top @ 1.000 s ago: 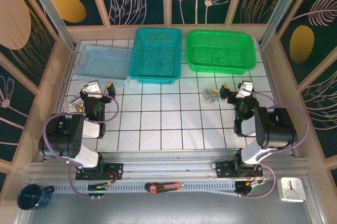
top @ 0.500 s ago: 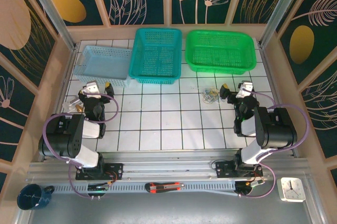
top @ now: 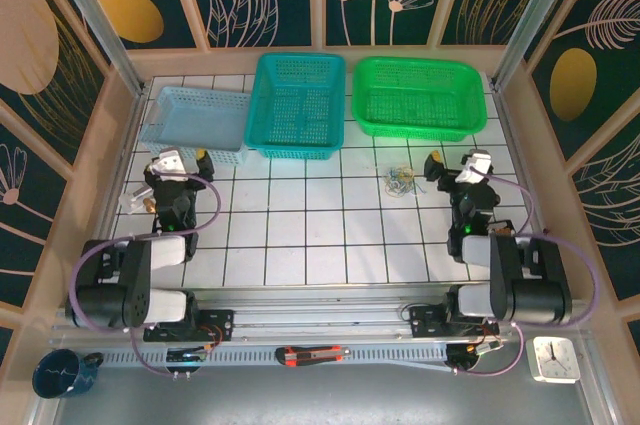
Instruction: Untangle the cables
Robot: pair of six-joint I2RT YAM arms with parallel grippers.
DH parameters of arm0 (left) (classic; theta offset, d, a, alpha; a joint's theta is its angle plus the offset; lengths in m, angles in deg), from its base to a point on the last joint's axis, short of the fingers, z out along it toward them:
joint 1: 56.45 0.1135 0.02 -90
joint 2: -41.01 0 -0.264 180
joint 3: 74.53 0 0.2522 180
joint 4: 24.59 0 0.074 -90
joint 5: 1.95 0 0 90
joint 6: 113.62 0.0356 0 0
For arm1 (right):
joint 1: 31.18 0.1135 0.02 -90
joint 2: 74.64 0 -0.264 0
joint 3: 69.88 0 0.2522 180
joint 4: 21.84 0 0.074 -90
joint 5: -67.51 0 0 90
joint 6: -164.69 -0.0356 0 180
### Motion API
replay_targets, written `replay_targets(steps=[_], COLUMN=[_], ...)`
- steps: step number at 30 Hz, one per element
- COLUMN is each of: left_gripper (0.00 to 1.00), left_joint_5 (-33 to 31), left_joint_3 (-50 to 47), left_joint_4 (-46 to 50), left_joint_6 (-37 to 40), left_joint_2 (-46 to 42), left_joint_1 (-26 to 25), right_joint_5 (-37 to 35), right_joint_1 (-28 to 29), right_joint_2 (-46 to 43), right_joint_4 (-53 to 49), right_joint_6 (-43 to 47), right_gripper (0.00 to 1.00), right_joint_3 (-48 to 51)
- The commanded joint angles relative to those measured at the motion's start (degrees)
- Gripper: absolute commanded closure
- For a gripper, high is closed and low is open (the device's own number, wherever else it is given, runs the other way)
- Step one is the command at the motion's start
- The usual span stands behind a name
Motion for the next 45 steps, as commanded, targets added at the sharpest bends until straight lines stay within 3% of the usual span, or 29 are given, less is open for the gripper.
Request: replay_targets(steps=[1,5,10,13,18,24,30,35,45], left_gripper=[0.01,0.01,0.01,0.01,0.01,0.01,0.01,0.01,0.01], left_joint_5=[-0.95,0.86,7.03,10.91,14.84,13.80,11.91,12.10,13.78], left_joint_3=[3.05,7.34,12.01,13.13,12.96,13.45,13.06,13.63,15.98], left_joint_4=[8.16,18.41,29.80,33.22,35.99,39.57,39.28,38.49,36.49], left_joint_6=[-2.56,-8.77,-17.55,-21.37,-26.88,-29.38,-32.04,-32.26,-32.80], left_joint_2=[-4.70,-9.72,-14.24,-15.84,-17.22,-15.37,-12.32,-10.49,-5.98], left_joint_1=[0.20,0.20,0.27,0.18,-1.53,-9.66,-12.81,-13.79,-15.86], right_joint_5=[-4.03,-8.58,8.71,13.62,14.13,11.37,11.59,12.19,13.93], right_joint_1=[-0.19,-0.90,-0.64,0.46,3.30,5.89,10.10,17.38,37.80], right_joint_2=[-7.83,-11.45,-5.67,0.10,6.15,12.39,18.07,20.63,21.22], right_joint_4=[-15.07,-42.50,-55.98,-62.19,-60.53,-57.69,-55.72,-53.87,-46.50], right_joint_6=[-6.09,-21.91,-19.74,-20.18,-22.23,-23.29,-23.94,-26.70,-37.12], right_gripper=[0.01,0.01,0.02,0.09,0.12,0.13,0.14,0.15,0.17], right_joint_3=[-5.47,-19.21,-29.97,-33.41,-31.81,-31.95,-33.12,-33.63,-35.09])
